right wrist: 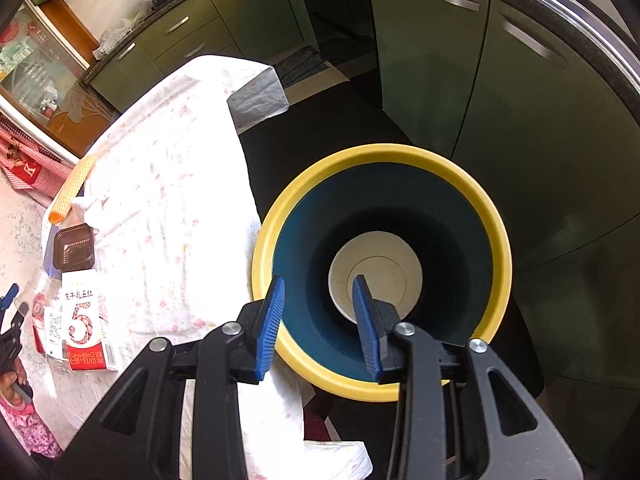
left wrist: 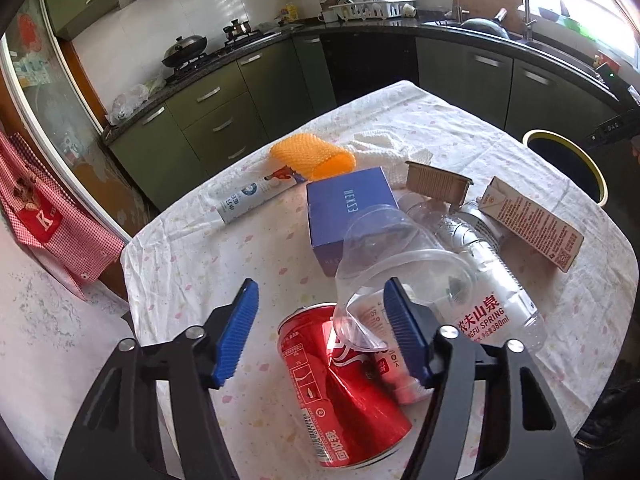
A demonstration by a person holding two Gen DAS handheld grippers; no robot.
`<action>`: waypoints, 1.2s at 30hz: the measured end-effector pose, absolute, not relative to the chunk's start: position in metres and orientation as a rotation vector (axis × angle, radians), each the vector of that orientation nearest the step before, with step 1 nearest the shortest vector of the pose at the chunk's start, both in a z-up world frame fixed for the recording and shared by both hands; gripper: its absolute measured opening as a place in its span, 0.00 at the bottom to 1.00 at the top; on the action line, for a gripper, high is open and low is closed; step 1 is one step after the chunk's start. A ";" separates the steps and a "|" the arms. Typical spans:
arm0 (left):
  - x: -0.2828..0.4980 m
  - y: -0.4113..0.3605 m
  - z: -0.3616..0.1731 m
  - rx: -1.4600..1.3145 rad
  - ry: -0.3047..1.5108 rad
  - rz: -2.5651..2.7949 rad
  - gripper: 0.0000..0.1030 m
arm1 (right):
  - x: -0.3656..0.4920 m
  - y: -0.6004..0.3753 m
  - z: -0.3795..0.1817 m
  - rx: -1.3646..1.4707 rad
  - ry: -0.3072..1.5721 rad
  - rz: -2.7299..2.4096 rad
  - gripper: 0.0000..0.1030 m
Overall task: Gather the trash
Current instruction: 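Grasp the clear plastic cup with the left gripper and lift, then carry the plastic cup over the bin and open the left gripper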
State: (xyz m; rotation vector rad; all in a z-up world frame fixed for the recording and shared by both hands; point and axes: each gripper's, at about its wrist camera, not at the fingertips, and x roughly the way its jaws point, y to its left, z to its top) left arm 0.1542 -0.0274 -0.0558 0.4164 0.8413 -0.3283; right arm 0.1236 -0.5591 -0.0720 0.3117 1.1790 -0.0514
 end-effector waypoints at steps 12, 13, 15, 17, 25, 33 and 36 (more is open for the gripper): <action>0.157 -0.034 -0.065 0.369 0.874 -0.425 0.05 | 0.110 -0.564 -0.076 0.337 1.161 -0.030 0.33; 0.155 -0.034 -0.061 0.368 0.865 -0.419 0.05 | 0.108 -0.565 -0.075 0.341 1.156 -0.027 0.33; 0.150 -0.035 -0.050 0.367 0.839 -0.412 0.05 | 0.104 -0.570 -0.072 0.347 1.147 -0.019 0.33; 0.142 -0.040 -0.036 0.368 0.806 -0.418 0.05 | 0.100 -0.572 -0.067 0.348 1.129 -0.016 0.33; 0.124 -0.118 0.015 0.394 0.712 -0.628 0.05 | 0.060 -0.587 -0.041 0.341 1.012 -0.056 0.33; 0.136 -0.285 -0.007 0.507 0.780 -0.907 0.05 | 0.008 -0.628 -0.031 0.360 0.953 -0.136 0.33; 0.144 -0.343 -0.029 0.543 0.858 -0.967 0.05 | -0.009 -0.645 -0.033 0.377 0.940 -0.170 0.33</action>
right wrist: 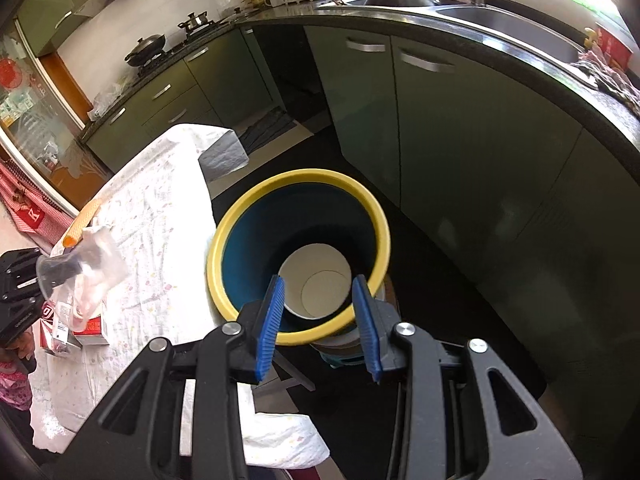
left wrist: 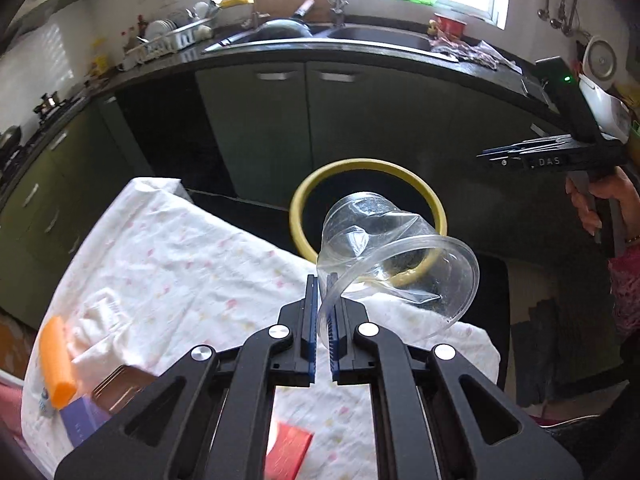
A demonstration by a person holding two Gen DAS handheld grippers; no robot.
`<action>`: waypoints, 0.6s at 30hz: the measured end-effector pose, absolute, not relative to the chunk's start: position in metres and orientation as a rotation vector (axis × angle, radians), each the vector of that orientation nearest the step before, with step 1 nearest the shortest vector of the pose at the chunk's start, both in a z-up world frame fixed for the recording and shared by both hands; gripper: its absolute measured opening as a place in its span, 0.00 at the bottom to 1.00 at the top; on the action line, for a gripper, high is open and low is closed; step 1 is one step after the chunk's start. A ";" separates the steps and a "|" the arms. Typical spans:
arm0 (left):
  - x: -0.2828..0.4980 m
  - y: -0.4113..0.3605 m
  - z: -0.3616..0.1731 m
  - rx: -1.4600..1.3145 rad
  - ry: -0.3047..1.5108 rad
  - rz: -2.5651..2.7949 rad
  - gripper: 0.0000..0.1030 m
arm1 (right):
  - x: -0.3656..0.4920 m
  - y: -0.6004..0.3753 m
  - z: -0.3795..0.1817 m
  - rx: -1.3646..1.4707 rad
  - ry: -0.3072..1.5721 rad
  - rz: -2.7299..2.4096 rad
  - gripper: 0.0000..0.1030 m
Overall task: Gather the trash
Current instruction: 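Carry the plastic cup over the bin and open the left gripper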
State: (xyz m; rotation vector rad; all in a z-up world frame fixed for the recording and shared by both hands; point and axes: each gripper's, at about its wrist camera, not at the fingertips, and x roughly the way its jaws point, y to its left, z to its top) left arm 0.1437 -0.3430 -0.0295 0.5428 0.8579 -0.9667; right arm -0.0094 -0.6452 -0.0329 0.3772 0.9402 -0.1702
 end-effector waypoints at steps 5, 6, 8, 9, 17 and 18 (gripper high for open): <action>0.153 -0.427 -0.066 0.610 0.946 -0.988 0.05 | -0.030 -0.669 -0.044 0.420 0.937 -0.203 0.35; 0.155 -0.442 -0.072 0.614 0.959 -0.979 0.06 | -0.032 -0.673 -0.046 0.428 0.936 -0.206 0.37; 0.164 -0.466 -0.085 0.621 0.988 -0.957 0.14 | -0.035 -0.679 -0.051 0.439 0.937 -0.210 0.38; 0.168 -0.475 -0.091 0.618 0.993 -0.940 0.22 | -0.036 -0.681 -0.053 0.445 0.937 -0.209 0.39; 0.165 -0.460 -0.052 0.445 0.889 -0.934 0.56 | -0.039 -0.682 -0.063 0.450 0.945 -0.190 0.40; 0.164 -0.442 -0.040 0.414 0.858 -0.933 0.56 | -0.039 -0.679 -0.064 0.450 0.946 -0.187 0.40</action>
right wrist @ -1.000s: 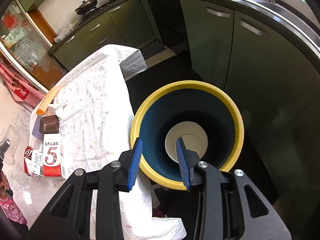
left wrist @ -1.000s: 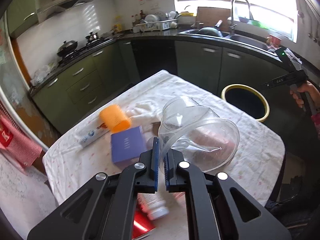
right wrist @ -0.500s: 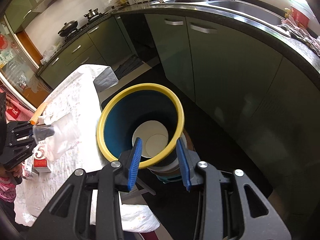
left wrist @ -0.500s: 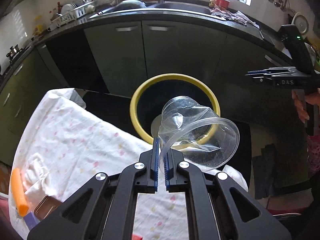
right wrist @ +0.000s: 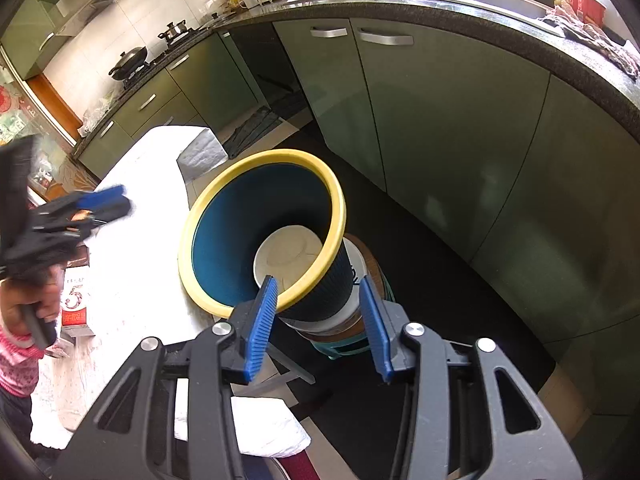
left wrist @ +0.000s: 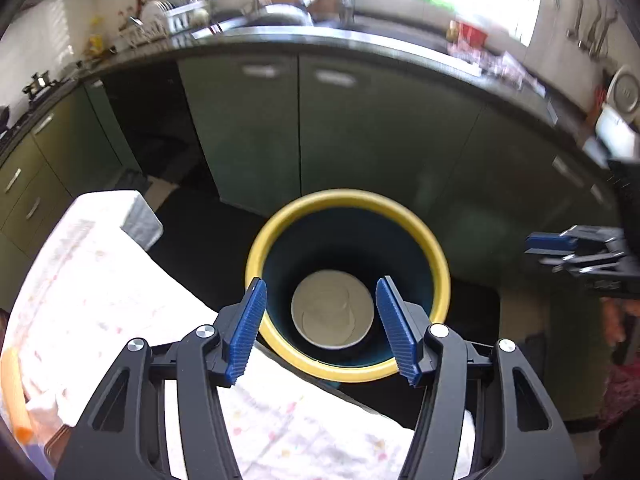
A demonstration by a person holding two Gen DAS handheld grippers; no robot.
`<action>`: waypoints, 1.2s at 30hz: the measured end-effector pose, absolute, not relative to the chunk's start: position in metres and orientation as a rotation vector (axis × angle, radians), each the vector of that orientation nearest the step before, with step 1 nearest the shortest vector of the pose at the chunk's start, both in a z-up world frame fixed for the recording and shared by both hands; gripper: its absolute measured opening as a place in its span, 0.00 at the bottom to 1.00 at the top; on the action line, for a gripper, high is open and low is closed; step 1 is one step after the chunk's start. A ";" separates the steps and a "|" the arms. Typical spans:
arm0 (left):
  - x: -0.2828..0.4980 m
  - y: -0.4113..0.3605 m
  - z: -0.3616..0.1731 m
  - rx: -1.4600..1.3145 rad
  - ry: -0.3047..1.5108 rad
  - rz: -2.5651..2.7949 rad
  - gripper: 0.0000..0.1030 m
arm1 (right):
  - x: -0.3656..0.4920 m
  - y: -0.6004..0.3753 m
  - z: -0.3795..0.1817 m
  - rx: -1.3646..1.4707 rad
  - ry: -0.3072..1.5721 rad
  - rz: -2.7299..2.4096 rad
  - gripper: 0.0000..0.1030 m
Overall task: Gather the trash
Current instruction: 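Carry the plastic cup over the bin and open the left gripper, then grasp the red-and-white milk carton with the right gripper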
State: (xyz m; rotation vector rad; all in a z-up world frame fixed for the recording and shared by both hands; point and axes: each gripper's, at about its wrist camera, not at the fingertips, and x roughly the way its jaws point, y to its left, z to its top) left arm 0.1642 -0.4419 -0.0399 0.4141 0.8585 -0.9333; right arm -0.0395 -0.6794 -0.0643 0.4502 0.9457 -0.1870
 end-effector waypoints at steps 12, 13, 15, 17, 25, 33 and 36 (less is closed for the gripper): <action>0.108 -0.227 0.035 0.190 0.572 -0.670 0.93 | 0.006 -0.603 -0.066 0.365 0.995 -0.012 0.44; 0.106 -0.209 0.036 0.184 0.558 -0.631 0.94 | 0.013 -0.589 -0.064 0.351 0.998 0.022 0.44; 0.106 -0.169 0.036 0.167 0.550 -0.554 0.95 | 0.028 -0.560 -0.062 0.328 1.010 0.106 0.49; 0.110 -0.133 0.035 0.141 0.553 -0.499 0.95 | 0.042 -0.529 -0.061 0.321 1.029 0.206 0.51; 0.118 -0.019 0.012 0.069 0.572 -0.300 0.95 | 0.089 -0.417 -0.071 0.316 1.125 0.509 0.52; 0.078 0.014 0.000 0.012 0.558 -0.262 0.95 | 0.102 -0.369 -0.089 0.270 1.187 0.510 0.60; 0.069 0.018 -0.003 -0.005 0.560 -0.269 0.95 | 0.106 -0.364 -0.094 0.257 1.197 0.498 0.60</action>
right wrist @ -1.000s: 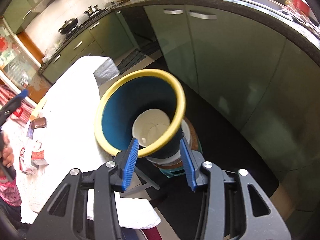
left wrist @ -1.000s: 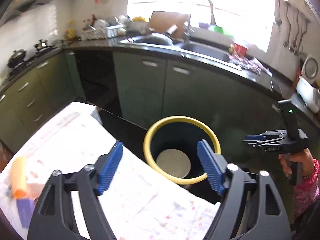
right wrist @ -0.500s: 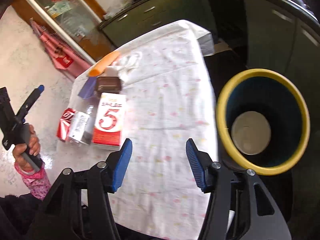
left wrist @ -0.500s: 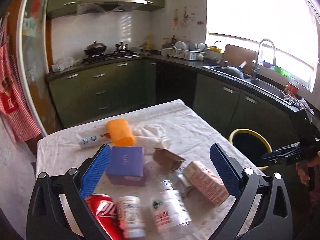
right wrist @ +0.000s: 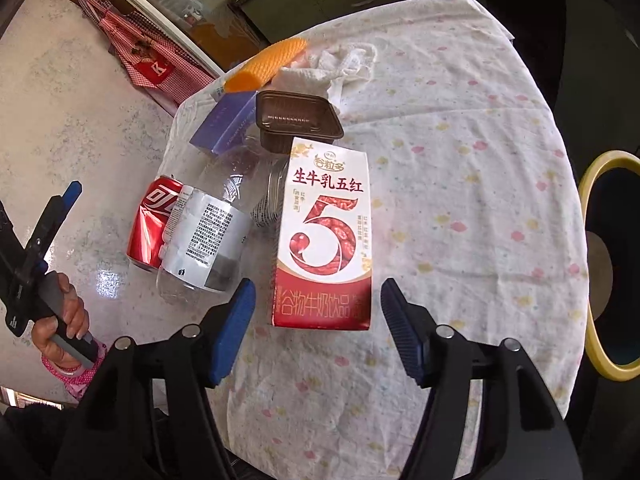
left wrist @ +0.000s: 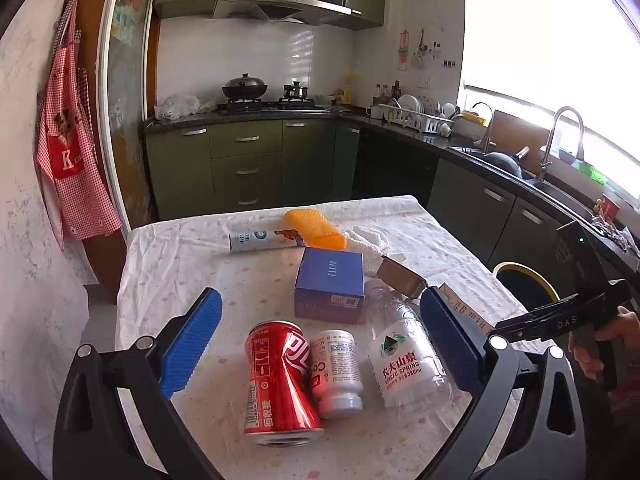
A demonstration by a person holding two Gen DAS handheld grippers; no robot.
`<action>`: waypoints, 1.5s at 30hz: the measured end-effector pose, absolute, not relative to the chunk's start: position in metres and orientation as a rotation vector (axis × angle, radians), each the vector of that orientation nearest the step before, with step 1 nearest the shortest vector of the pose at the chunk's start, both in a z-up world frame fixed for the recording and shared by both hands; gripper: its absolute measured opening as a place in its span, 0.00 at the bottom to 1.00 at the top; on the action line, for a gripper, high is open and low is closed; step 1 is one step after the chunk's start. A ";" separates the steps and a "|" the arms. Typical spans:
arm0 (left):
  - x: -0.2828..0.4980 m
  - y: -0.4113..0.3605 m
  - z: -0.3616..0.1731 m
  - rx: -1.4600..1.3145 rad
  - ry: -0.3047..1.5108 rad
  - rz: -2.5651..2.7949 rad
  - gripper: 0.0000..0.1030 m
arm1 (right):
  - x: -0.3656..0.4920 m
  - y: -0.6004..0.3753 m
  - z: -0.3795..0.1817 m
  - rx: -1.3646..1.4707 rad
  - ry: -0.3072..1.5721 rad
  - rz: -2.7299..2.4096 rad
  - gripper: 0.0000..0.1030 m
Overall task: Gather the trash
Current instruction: 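Grasp the red-and-white milk carton with the right gripper, then carry the milk carton over the bin and release it with the right gripper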
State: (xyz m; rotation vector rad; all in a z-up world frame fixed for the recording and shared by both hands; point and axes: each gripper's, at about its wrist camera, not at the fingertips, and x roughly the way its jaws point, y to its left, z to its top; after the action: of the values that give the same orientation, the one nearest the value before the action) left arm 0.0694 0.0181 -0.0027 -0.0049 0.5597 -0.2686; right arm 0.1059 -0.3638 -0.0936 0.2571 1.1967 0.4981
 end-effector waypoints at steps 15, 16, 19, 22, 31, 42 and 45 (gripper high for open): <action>0.064 0.016 -0.006 0.000 0.583 -0.252 0.95 | 0.103 -0.355 -0.102 0.231 1.183 0.498 0.50; 0.064 0.015 -0.006 0.003 0.584 -0.252 0.95 | 0.100 -0.356 -0.100 0.225 1.171 0.493 0.50; 0.064 0.012 -0.006 0.009 0.583 -0.255 0.95 | 0.091 -0.362 -0.090 0.215 1.138 0.481 0.48; 0.064 0.008 -0.005 0.016 0.582 -0.259 0.95 | 0.080 -0.370 -0.079 0.198 1.100 0.465 0.48; 0.066 -0.008 -0.007 0.042 0.592 -0.286 0.95 | 0.069 -0.473 -0.057 0.233 0.967 0.119 0.48; 0.071 -0.034 -0.012 0.073 0.616 -0.331 0.95 | 0.106 -0.582 -0.112 0.308 1.053 -0.200 0.49; 0.072 -0.045 -0.016 0.089 0.635 -0.353 0.95 | 0.110 -0.593 -0.118 0.332 1.045 -0.239 0.49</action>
State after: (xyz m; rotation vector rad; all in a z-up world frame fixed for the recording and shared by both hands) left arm 0.0715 -0.0453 -0.0159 0.0891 0.6345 -0.3529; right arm 0.1102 -0.5928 -0.1185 0.3323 1.0455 -0.2394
